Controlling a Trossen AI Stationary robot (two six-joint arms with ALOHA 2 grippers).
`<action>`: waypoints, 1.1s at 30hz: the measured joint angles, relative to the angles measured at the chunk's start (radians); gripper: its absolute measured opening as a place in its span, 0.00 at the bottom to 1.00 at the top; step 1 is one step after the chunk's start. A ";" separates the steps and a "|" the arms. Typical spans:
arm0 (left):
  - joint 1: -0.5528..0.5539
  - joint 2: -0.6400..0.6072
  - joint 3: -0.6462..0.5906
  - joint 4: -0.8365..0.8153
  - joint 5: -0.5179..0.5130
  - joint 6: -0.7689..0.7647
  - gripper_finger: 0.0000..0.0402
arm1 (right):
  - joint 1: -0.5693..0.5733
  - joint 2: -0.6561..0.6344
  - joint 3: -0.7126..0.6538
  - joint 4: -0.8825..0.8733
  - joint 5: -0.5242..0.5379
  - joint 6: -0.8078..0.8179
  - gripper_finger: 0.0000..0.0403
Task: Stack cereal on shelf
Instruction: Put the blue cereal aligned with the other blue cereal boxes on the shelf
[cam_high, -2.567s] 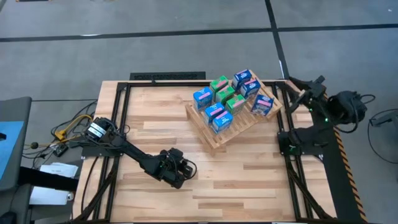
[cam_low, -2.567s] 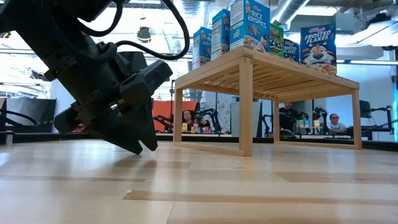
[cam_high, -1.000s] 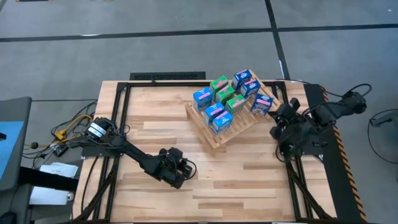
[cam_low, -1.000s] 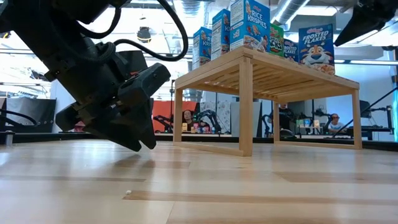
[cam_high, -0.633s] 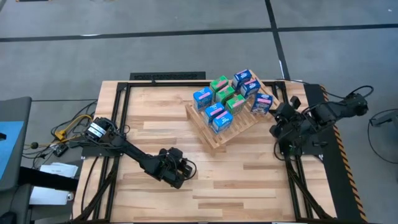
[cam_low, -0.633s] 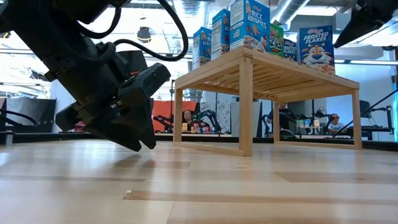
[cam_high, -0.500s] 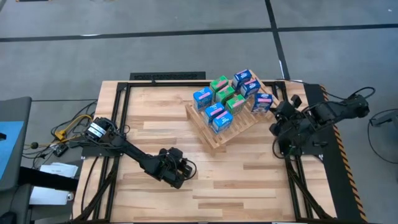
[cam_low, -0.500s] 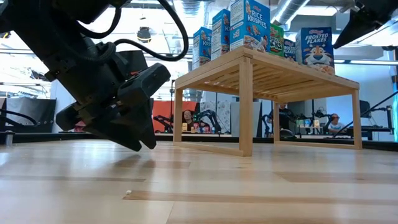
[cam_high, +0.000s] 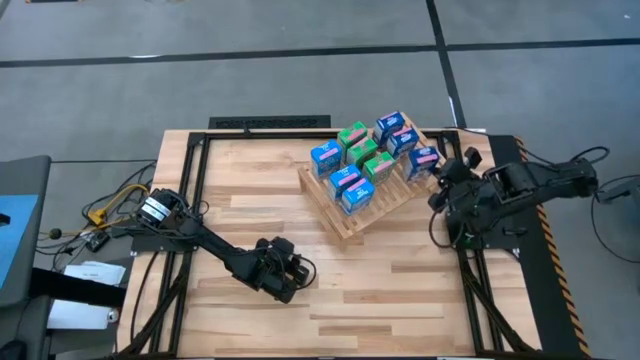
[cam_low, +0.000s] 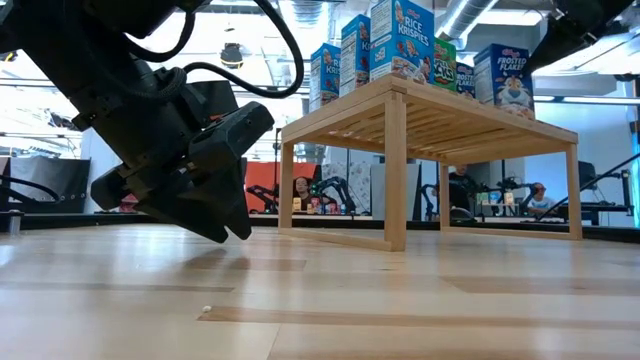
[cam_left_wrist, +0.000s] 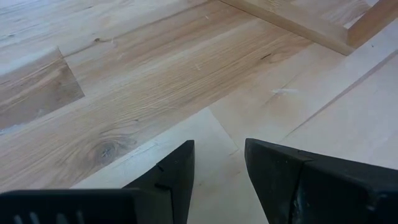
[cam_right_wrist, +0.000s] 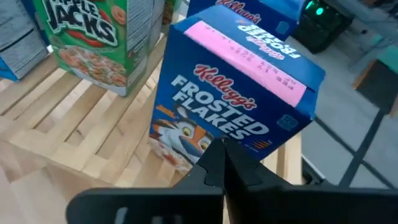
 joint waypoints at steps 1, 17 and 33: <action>0.000 0.000 0.000 0.000 0.000 0.000 0.33 | -0.005 0.000 0.000 0.002 -0.011 0.000 0.03; 0.000 0.000 0.000 0.000 -0.036 0.000 0.33 | -0.064 0.000 0.000 -0.033 -0.070 -0.051 0.03; 0.000 0.000 0.000 0.000 -0.037 0.006 0.33 | -0.095 0.001 0.000 -0.030 -0.144 -0.074 0.03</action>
